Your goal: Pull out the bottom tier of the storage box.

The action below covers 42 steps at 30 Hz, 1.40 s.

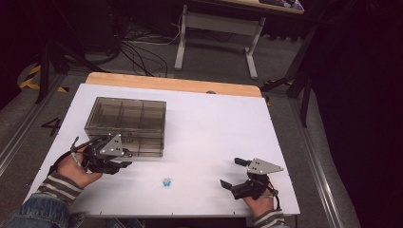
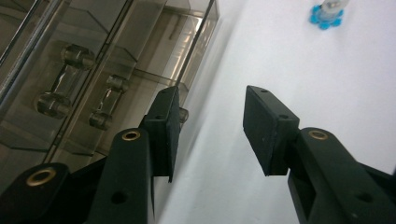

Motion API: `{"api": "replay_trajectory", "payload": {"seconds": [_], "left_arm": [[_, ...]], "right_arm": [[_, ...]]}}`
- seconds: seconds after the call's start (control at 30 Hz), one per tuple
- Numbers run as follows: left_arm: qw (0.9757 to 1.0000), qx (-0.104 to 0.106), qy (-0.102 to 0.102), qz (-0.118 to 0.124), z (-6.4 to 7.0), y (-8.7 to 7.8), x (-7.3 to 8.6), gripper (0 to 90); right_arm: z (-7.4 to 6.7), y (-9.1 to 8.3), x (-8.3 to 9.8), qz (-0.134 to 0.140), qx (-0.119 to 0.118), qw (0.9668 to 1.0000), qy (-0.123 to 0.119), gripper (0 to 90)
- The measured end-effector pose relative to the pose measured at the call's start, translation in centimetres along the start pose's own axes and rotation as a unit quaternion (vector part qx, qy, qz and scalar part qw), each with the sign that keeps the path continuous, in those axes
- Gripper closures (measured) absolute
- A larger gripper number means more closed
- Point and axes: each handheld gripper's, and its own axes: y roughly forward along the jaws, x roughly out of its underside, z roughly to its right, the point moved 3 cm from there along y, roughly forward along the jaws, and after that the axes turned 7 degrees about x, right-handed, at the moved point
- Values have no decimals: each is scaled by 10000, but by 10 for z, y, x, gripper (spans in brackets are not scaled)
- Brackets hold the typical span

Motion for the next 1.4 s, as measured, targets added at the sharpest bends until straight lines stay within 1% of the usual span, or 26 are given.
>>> {"api": "replay_trajectory", "payload": {"seconds": [0.17,0.2,0.47,0.53,0.6,0.63,0.77,0.97,1.1,1.23,1.4], "left_arm": [[10000,-54,37,-65,-3,1,-1,577],[9999,-74,80,-94,-4,2,-2,577],[9995,-122,91,-282,-10,8,-4,577],[9995,-143,132,-254,-12,9,-4,577],[9994,-133,118,-309,-12,11,-4,577],[9993,-129,152,-314,-13,13,-5,576],[9988,-137,176,-427,-15,18,-5,556],[9980,-125,269,-556,-17,27,-5,559],[9974,-130,312,-635,-19,32,-5,572],[9967,-180,308,-727,-20,35,-5,586],[9955,-169,349,-860,-22,39,-4,607]], "right_arm": [[0,0,0,-6,0,10000,-2,7],[0,0,0,-7,2,10000,0,7],[0,0,0,0,-8,10000,-1,7],[0,0,0,1,-10,10000,-1,7],[0,0,0,-2,-16,10000,-1,7],[0,0,0,-2,-17,10000,-3,7],[0,0,0,4,-26,10000,4,7],[0,0,0,0,-25,10000,2,7],[0,0,0,2,-36,10000,8,7],[0,0,0,6,-37,10000,15,7],[0,0,0,2,-41,10000,9,7]]}}
